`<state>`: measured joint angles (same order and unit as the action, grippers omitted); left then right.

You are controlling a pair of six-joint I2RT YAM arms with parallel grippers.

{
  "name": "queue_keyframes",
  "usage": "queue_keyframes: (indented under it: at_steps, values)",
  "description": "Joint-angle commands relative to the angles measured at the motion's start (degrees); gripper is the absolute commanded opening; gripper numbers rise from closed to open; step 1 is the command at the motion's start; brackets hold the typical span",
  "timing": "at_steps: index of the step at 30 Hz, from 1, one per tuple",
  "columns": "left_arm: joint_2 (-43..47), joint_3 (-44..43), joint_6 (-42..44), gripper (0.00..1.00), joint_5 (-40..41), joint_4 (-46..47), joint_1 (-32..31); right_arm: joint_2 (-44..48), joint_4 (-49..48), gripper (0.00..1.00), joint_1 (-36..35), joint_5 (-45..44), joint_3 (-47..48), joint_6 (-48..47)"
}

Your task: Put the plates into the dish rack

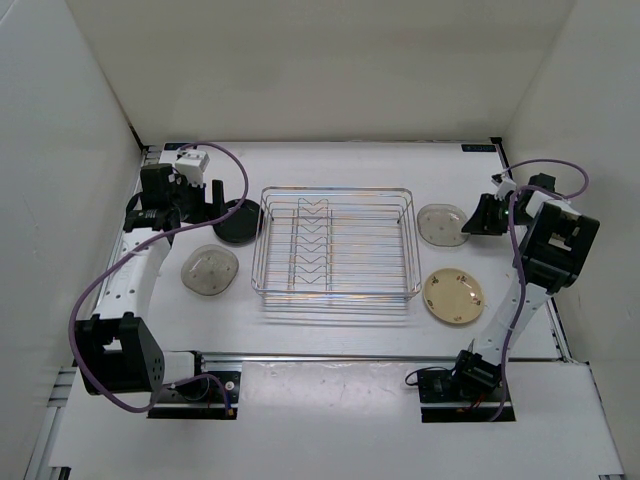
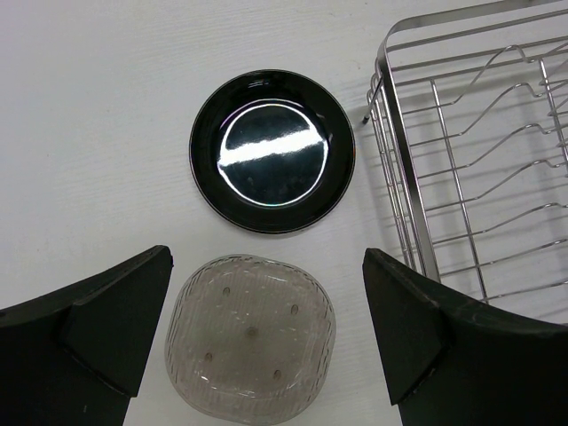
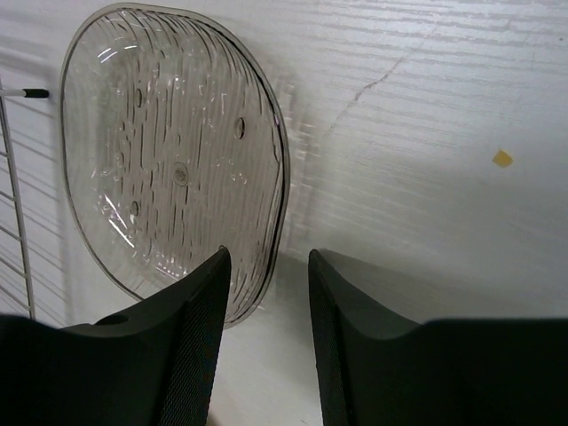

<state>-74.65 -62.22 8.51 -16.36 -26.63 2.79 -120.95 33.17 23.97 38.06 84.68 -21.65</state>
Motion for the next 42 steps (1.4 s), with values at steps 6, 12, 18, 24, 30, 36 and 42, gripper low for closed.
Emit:
queue_keyframes:
  at_steps: [6, 12, 18, 24, 30, 36, 42]
  values:
    - [3.1, 0.3, -0.3, 1.0, -1.6, 0.7, 0.3, -1.8, 2.0, 0.42, -1.5, 0.3, 3.3, -1.4]
    - [3.1, 0.9, -0.3, 1.0, -1.6, 0.7, 0.3, -2.4, 3.0, 0.31, -2.6, -0.2, 4.3, -1.4]
    - [3.1, 0.9, -0.3, 1.0, -2.1, 0.7, 0.3, -2.9, 3.6, 0.15, -2.6, -0.7, 4.9, -1.4]
    - [3.1, 0.9, -0.3, 1.0, -2.1, 0.7, 0.8, -2.3, 3.6, 0.0, -2.6, -1.9, 3.6, -1.9]
    - [3.1, 1.4, -0.3, 1.0, -2.6, 0.7, 1.3, 3.2, -1.3, 0.0, -2.6, -7.6, 1.4, 1.0]
    - [3.1, 1.4, -0.3, 1.0, -3.8, 0.7, 1.3, 11.1, -6.4, 0.0, -5.1, -21.4, 3.7, 3.0]
    - [3.1, 1.4, -0.3, 1.0, -4.3, 0.7, 1.3, 20.8, -14.7, 0.0, -13.4, -43.6, 1.5, -4.3]
